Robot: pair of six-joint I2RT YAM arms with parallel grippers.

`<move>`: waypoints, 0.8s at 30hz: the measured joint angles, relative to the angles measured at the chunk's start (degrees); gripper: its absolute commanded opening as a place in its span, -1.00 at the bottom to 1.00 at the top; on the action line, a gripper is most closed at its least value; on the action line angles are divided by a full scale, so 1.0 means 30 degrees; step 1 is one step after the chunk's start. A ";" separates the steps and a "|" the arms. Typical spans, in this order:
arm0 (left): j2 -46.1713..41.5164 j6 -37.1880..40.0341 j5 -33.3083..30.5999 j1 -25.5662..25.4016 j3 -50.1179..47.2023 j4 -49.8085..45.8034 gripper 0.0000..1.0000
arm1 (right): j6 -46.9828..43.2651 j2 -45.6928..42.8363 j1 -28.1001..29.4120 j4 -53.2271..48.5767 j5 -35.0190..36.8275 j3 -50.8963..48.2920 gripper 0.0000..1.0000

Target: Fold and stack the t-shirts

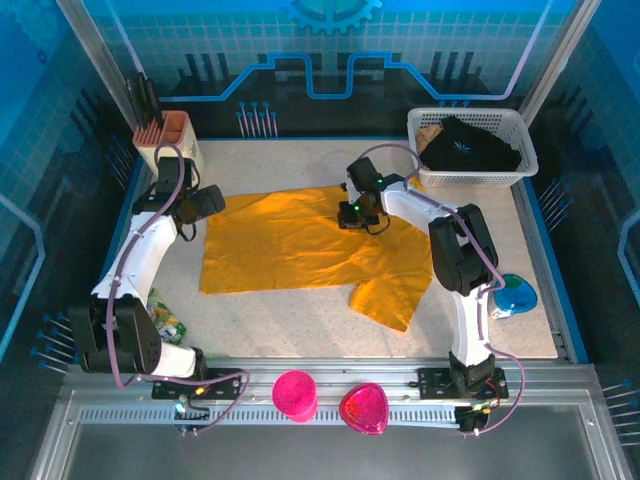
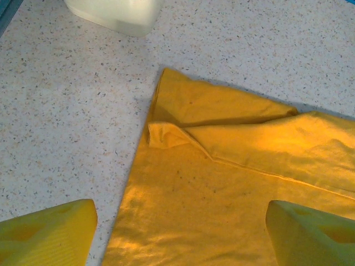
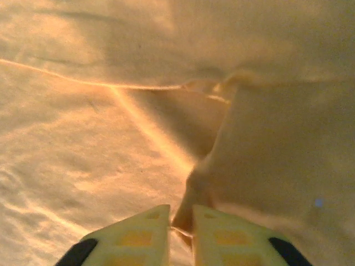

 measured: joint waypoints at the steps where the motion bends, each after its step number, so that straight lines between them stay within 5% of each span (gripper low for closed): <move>1: 0.0000 -0.0007 0.0015 0.0000 0.0000 -0.0007 0.65 | 0.0233 0.0000 0.0058 0.0000 0.0117 -0.0117 -0.44; 9: -0.0015 -0.0692 0.0109 -0.0124 0.0000 -0.0729 0.63 | 0.1362 -0.0860 0.0160 -0.0211 0.0984 -0.0998 -0.41; 15: -0.0029 -0.3563 0.0197 -0.0131 -0.0437 -0.3453 0.26 | 0.1217 -0.3228 0.0087 -0.0051 0.1042 -0.2288 -0.39; 24: -0.1275 -0.7635 0.0401 -0.0124 -0.5960 -0.5785 0.23 | -0.0204 -0.8531 -0.1960 0.0357 0.0408 -0.6033 -0.34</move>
